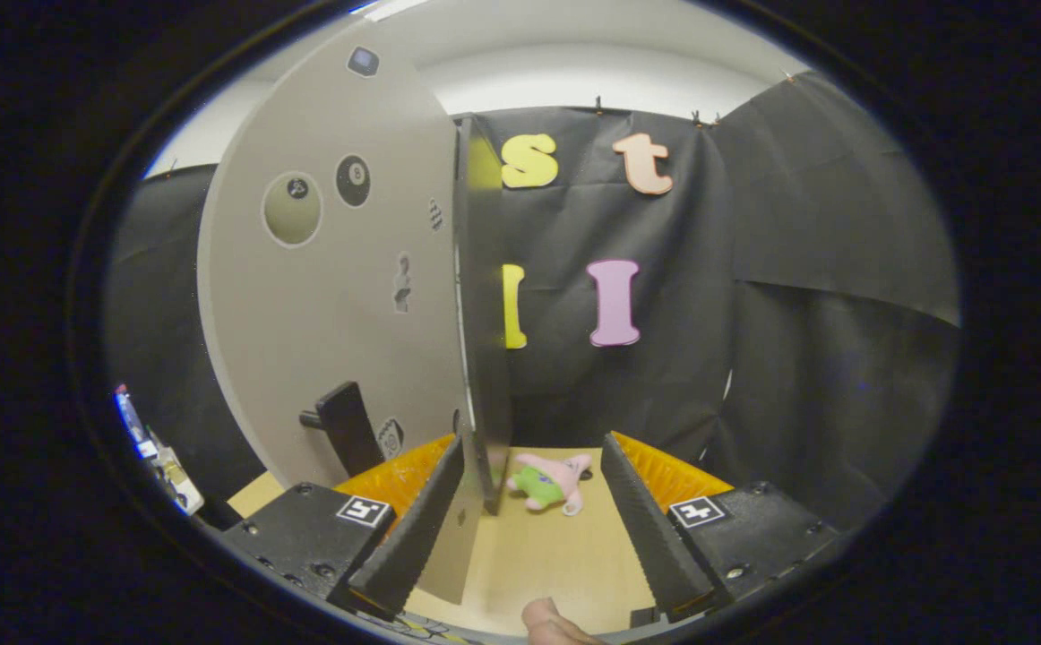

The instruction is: Open the shoe cabinet door, grab the shoes and put them into the shoe cabinet, then close the shoe cabinet door.

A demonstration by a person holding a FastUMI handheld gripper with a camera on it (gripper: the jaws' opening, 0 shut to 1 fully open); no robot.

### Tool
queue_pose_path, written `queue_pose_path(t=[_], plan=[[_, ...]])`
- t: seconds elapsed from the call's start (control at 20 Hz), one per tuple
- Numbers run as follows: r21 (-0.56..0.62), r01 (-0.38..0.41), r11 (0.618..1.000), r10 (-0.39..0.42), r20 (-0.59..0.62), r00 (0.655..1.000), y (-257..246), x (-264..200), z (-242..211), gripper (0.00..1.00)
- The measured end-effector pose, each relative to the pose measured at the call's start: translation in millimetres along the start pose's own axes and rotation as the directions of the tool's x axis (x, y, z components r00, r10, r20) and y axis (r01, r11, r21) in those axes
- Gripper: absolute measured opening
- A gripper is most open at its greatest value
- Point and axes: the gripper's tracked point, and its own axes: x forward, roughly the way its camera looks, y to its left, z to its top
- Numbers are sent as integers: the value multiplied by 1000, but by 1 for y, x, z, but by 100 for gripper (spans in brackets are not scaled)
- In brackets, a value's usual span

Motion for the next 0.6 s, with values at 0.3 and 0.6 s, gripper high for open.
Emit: queue_pose_path(t=[0.3,0.6], plan=[[-101,51,994,-51,7,999,31,-7,0,95],[-65,41,997,-43,-24,999,74,-7,-8,95]])
